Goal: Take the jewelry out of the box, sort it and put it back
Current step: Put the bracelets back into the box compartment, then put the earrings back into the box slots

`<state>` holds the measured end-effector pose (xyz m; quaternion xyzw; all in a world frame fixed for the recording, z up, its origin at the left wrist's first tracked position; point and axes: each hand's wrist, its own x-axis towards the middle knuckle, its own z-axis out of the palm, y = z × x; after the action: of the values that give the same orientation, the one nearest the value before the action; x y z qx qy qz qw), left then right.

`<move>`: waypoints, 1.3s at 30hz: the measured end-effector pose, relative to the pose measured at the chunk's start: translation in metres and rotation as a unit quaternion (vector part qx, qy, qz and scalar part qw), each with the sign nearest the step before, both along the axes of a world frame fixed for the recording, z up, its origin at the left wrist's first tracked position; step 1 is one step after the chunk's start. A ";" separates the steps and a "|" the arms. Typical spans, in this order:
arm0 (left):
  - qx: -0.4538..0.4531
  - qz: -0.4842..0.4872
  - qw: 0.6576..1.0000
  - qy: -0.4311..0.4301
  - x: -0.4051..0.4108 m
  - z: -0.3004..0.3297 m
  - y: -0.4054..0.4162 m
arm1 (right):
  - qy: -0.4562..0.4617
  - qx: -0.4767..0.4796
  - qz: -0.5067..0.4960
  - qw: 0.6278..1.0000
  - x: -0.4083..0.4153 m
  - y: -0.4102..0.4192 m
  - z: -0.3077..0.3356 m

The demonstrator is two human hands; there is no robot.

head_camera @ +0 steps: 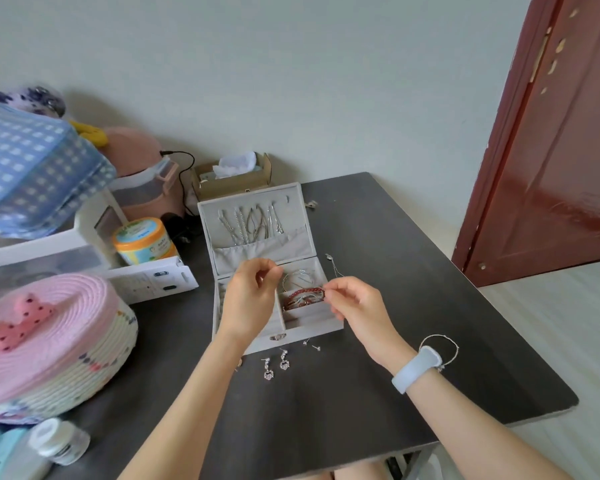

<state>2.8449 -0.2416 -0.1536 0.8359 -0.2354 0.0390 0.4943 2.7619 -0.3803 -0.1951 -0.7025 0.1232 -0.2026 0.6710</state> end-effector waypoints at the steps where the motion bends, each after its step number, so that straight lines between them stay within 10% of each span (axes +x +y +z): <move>1: 0.014 0.019 1.000 0.000 0.004 -0.006 0.003 | 0.006 -0.014 -0.014 1.000 0.006 -0.002 -0.002; 17: 0.269 0.088 0.958 -0.047 0.039 -0.075 -0.020 | 0.107 -0.495 -0.035 0.861 0.070 -0.022 -0.034; 23: 0.290 0.072 0.950 -0.088 0.038 -0.079 -0.017 | 0.109 -0.533 0.002 0.839 0.070 -0.024 -0.033; 33: 0.028 0.187 0.970 -0.155 -0.002 -0.059 0.040 | -0.085 -0.414 -0.106 0.900 0.025 0.009 -0.022; 39: 0.044 0.254 0.965 -0.049 -0.033 -0.086 0.094 | -0.097 -0.408 -0.056 0.906 0.007 0.061 -0.051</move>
<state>2.8118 -0.1477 -0.2395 0.8862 -0.0412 0.1939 0.4188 2.7687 -0.3191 -0.2460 -0.8838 0.0033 -0.3397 0.3218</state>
